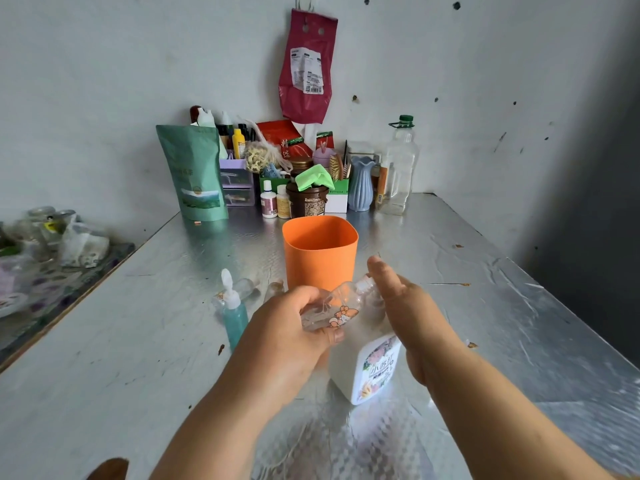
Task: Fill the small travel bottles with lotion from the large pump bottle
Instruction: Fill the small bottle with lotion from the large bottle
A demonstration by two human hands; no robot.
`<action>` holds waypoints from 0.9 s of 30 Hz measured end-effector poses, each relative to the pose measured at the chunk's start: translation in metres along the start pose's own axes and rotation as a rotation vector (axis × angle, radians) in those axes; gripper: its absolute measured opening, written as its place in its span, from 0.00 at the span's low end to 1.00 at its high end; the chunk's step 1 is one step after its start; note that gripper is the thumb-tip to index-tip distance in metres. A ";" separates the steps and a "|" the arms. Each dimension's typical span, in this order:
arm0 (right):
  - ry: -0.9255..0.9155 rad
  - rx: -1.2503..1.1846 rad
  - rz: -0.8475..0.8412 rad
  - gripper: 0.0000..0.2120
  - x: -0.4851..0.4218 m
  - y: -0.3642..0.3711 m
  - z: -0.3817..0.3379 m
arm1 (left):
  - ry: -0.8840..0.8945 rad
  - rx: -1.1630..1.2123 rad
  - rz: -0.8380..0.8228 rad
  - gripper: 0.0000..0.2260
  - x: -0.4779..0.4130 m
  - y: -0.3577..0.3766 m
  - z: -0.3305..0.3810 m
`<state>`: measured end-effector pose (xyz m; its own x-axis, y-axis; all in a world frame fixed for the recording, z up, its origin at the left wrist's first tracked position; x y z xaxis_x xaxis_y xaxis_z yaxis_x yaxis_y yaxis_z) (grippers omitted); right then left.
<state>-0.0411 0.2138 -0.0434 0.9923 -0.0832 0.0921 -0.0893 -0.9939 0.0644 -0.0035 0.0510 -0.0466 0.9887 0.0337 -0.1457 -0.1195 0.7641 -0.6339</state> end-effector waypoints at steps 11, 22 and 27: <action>0.076 -0.004 -0.033 0.26 0.006 0.001 -0.007 | 0.000 -0.002 -0.004 0.16 0.003 -0.004 0.003; 0.038 -0.019 -0.018 0.26 0.002 -0.003 -0.003 | -0.008 0.014 0.000 0.16 0.003 -0.003 0.005; 0.025 -0.036 -0.001 0.25 0.001 -0.002 0.001 | -0.006 0.008 -0.001 0.16 0.002 0.000 0.001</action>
<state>-0.0402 0.2152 -0.0448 0.9899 -0.0802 0.1167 -0.0920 -0.9907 0.1003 -0.0011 0.0516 -0.0460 0.9894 0.0368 -0.1402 -0.1176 0.7691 -0.6283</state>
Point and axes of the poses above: each hand's wrist, its own x-axis away from the middle knuckle, its own y-axis out of the palm, z = x × y, the point moved 4 cm from there along -x, towards the middle knuckle, and after that the axes turned 12 degrees about -x, right-handed, at the moved point
